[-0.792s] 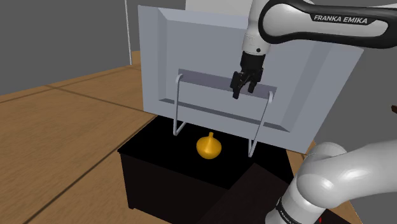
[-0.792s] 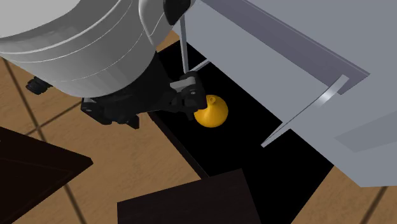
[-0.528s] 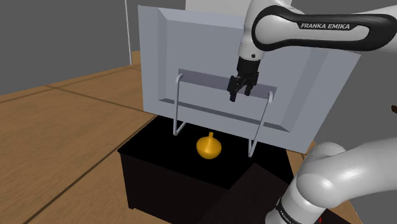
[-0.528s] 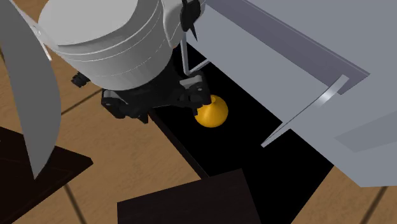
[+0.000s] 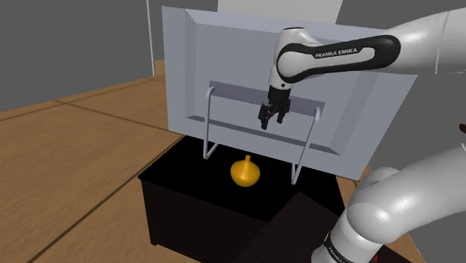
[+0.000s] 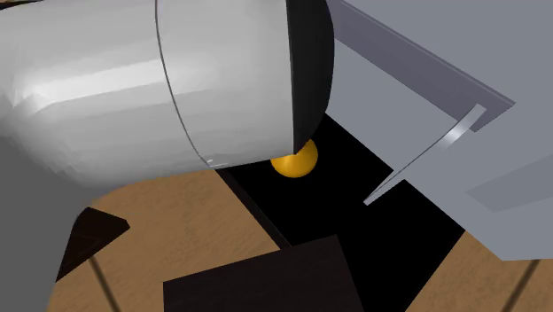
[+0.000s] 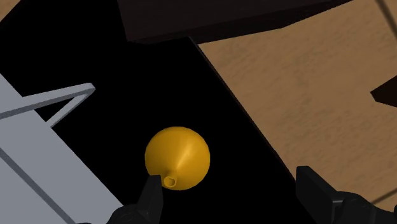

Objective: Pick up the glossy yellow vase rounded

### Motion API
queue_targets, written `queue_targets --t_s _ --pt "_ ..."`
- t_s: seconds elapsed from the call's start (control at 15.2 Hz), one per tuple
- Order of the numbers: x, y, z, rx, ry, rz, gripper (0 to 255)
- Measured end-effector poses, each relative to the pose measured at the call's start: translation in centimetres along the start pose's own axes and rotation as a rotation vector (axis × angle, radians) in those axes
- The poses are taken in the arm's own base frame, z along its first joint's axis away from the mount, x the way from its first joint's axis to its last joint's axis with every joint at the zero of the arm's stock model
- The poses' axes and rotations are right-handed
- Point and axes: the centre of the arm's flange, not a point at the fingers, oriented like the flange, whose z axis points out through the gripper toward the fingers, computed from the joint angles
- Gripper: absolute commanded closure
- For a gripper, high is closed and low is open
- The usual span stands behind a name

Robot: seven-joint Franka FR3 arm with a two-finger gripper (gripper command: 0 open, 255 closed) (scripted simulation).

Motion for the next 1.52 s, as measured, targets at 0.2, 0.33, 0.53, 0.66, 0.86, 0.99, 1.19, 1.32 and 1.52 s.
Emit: queue_targets --t_s 0.2,0.33,0.53,0.66,0.86,0.99,1.19,1.32,1.52 --pt "2.4 1.2 3.3 0.009 -0.008 0.000 0" --pt "3.6 1.9 5.4 0.015 -0.013 0.000 0" --pt "6.0 3.5 8.5 0.024 -0.020 0.000 0" --pt "7.3 4.2 10.9 0.031 -0.025 0.000 0" --pt "9.3 5.3 13.9 0.040 -0.032 0.000 0" --pt "10.8 6.2 16.2 0.045 -0.037 0.000 0" --pt "12.8 7.3 19.6 0.054 -0.045 -0.001 0" --pt "14.3 7.9 21.7 0.060 -0.049 -0.001 0" --pt "16.3 8.9 25.2 0.068 -0.056 -0.001 0"
